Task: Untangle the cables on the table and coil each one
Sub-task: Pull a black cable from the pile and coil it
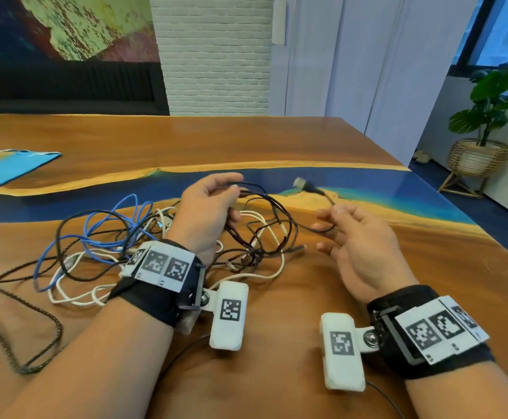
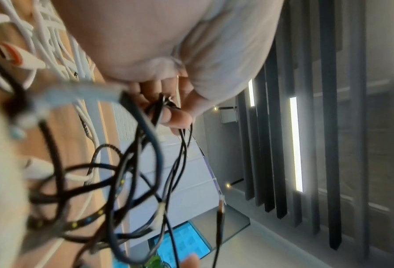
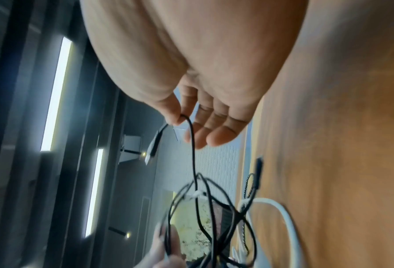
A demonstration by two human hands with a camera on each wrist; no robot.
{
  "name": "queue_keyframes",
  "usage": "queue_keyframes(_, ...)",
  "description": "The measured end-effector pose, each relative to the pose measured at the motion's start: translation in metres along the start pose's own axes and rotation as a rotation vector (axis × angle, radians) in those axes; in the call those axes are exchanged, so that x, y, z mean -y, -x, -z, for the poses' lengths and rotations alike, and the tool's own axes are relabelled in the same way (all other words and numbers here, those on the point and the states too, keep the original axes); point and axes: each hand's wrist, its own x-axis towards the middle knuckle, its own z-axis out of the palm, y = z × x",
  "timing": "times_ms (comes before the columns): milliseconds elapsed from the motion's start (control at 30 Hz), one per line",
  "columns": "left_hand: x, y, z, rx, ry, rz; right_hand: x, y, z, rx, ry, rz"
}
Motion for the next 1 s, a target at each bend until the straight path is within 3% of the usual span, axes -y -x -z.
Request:
queue_keyframes(100, -0.005, -0.005, 0.006, -0.099, 0.096, 0.029, 0.010, -0.003, 0.008, -0.108, -0.091, 0.008)
queue_keyframes(167, -0.009, -0.003, 0.006, -0.082, 0.169, 0.043, 0.011, -0.002, 0.010, -0.119, -0.066, -0.001)
queue_keyframes(400, -0.010, 0.003, -0.001, 0.056, 0.304, 0.021, 0.007, -0.001, 0.006, 0.045, -0.175, -0.057)
queue_keyframes(533, -0.011, -0.001, 0.002, -0.058, 0.278, -0.013, 0.014, -0.002, 0.012, -0.106, -0.346, -0.003)
queue_keyframes(667, -0.014, -0.004, 0.007, -0.131, 0.336, -0.019, 0.013, -0.008, 0.020, -0.259, -0.348, 0.004)
queue_keyframes(867, -0.014, 0.001, -0.001, 0.015, 0.414, -0.007, 0.007, -0.008, 0.016, -0.097, -0.314, -0.045)
queue_keyframes(1000, -0.013, 0.007, -0.007, 0.096, 0.442, -0.006, 0.001, -0.002, 0.005, 0.097, -0.074, -0.073)
